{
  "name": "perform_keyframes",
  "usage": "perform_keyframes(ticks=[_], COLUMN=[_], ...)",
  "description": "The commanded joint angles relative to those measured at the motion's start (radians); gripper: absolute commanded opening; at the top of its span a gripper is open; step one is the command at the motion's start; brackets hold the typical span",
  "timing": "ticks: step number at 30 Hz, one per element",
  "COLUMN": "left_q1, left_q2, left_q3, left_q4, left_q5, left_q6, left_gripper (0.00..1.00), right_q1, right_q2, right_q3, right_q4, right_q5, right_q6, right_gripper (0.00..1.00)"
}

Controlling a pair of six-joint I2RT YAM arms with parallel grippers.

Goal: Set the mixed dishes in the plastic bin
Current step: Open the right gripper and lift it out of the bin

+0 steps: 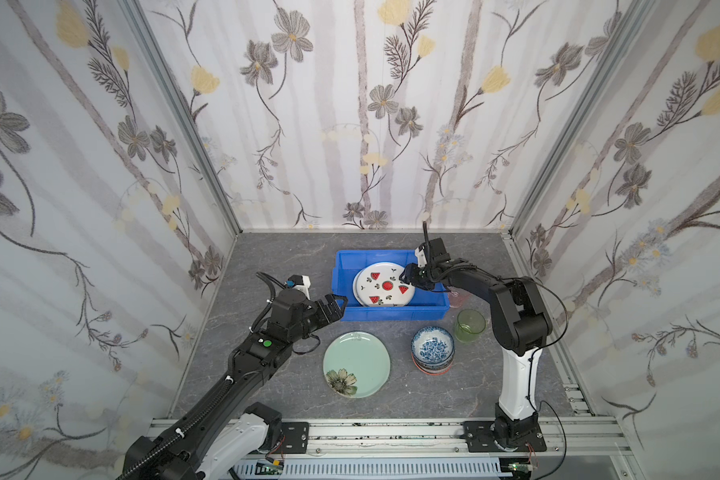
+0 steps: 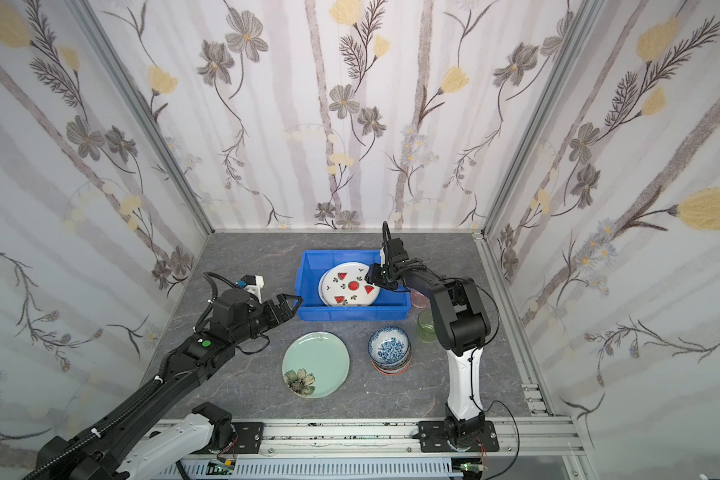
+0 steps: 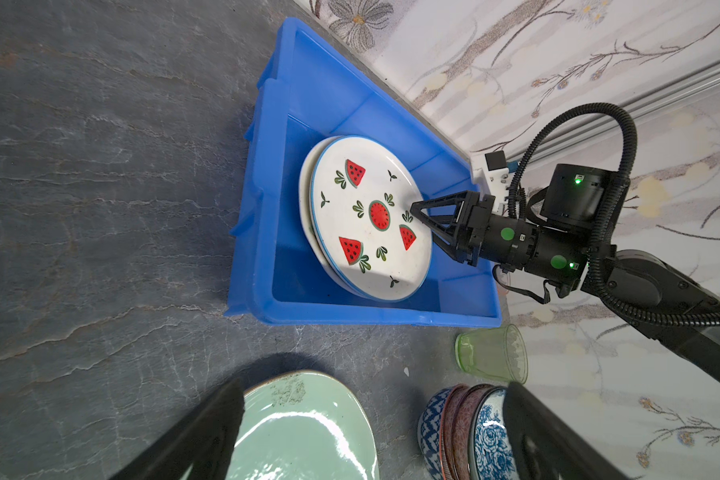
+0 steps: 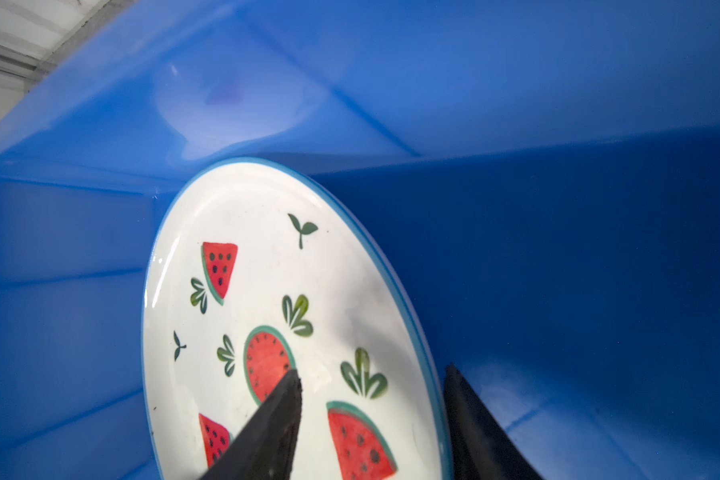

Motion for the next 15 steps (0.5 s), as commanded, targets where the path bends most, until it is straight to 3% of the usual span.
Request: perform_keyframes(ticks=[1,11,15], left_q1=[0.001,0.001,0.001], left_q2=[-0.002,-0.009,-0.028], left_q3=[-0.001,-0.034,-0.042], left_q4=[0.007,-0.011,-0.065], left_q5=[-0.003,-0.049,-0.088], left_q6=[0.012,0.014,0.018], left_gripper=[1.0,1.0,1.0], right_q1=[0.004,0.004,0.005], right_q2=[0.006,-0.104,-0.192], right_q3=[0.011,-0.023,-0.051], right_q4=[0.017,0.009,0.005], right_q5=[-0.003,0.096,0.123], right_q6=[-0.012,-0.036,-0.053], right_gripper=[0.55,0.6,0.76])
